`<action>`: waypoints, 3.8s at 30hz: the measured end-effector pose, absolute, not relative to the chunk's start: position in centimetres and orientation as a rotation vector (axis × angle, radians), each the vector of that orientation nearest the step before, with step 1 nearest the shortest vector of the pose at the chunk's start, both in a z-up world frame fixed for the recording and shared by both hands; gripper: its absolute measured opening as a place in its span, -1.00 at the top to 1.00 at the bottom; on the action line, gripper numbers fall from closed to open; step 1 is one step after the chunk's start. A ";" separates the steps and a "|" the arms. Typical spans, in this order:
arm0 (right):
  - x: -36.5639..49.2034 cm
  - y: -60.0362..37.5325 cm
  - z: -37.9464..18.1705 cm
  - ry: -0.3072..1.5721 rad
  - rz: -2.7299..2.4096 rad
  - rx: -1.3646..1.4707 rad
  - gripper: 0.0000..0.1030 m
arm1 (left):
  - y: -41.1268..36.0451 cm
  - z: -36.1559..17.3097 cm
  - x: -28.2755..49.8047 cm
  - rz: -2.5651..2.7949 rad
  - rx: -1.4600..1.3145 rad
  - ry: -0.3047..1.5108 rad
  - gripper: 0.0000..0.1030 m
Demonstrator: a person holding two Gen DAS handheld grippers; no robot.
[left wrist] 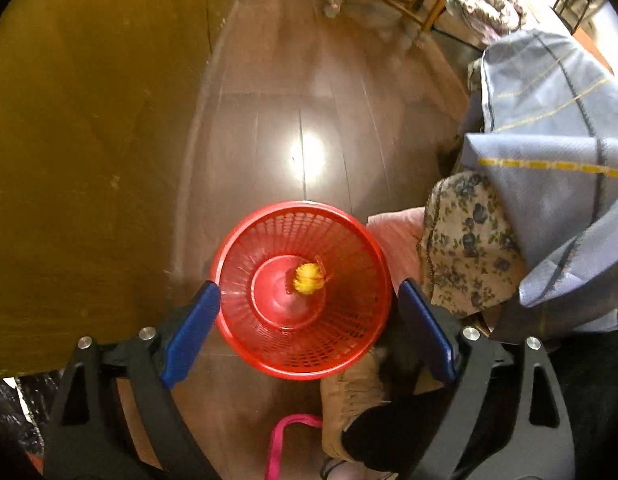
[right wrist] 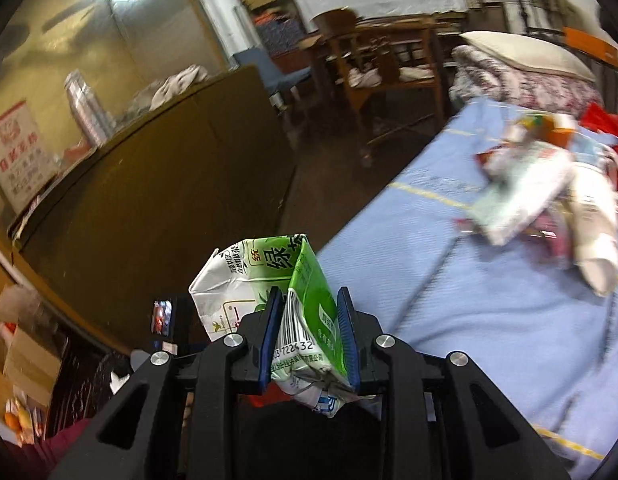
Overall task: Collect trash
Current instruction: 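Carry the carton and pom-pom to the red wastebasket and open both tools, then grasp the red plastic container with the right tool while the left tool grasps the white medicine box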
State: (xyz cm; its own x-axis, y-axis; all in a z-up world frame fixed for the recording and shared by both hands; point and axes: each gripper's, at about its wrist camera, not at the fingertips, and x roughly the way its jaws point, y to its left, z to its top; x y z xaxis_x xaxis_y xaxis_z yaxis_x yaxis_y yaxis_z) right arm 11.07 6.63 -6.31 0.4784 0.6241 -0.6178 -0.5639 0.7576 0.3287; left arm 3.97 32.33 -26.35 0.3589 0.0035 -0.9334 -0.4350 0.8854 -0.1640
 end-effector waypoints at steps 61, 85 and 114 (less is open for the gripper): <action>9.8 -9.3 -2.7 0.606 0.379 0.089 -0.69 | 12.0 -5.7 2.4 0.073 -0.039 0.839 -0.86; 15.1 -18.8 -10.8 0.727 0.278 0.298 -0.09 | 5.4 -8.1 14.8 -0.012 -0.027 0.862 -0.86; 20.2 -21.6 -11.1 0.735 0.182 0.299 -0.09 | 2.1 -10.1 23.9 -0.254 -0.093 0.841 -0.17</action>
